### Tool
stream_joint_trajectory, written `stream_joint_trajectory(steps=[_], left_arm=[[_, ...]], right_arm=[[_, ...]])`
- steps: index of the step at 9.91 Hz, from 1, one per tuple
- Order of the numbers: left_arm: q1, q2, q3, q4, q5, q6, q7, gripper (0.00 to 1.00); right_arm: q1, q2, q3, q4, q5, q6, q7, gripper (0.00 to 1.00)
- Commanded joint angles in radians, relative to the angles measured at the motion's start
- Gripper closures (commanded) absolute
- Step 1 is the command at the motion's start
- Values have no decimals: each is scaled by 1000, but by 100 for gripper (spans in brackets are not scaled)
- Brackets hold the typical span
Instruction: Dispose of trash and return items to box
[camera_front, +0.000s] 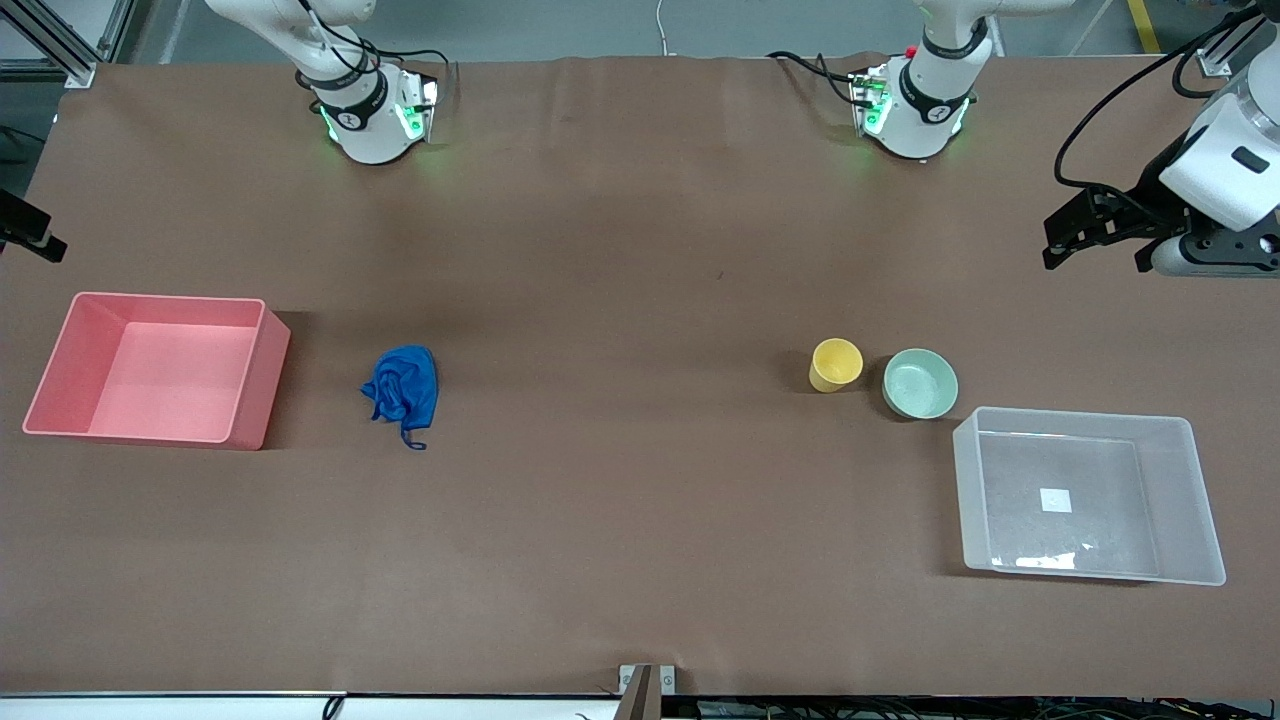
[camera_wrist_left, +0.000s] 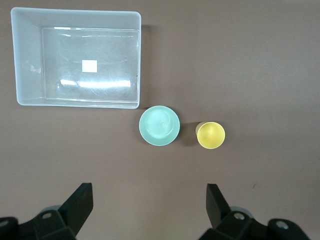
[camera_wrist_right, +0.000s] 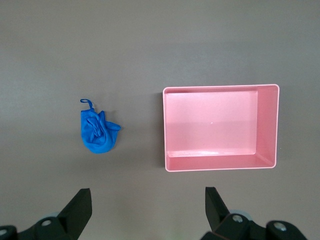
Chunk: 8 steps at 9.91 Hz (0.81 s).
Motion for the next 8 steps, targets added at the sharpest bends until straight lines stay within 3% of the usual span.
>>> stream_joint_trajectory(steps=[1, 5, 8], left_arm=[[-8, -13, 2, -46, 21, -1, -12, 0], [-3, -2, 9, -47, 17, -5, 2, 0], [-3, 16, 37, -125, 20, 60, 13, 0]], right_arm=[[6, -1, -5, 10, -3, -9, 19, 0], [11, -1, -5, 10, -3, -12, 20, 0], [15, -1, -3, -15, -8, -32, 22, 0]])
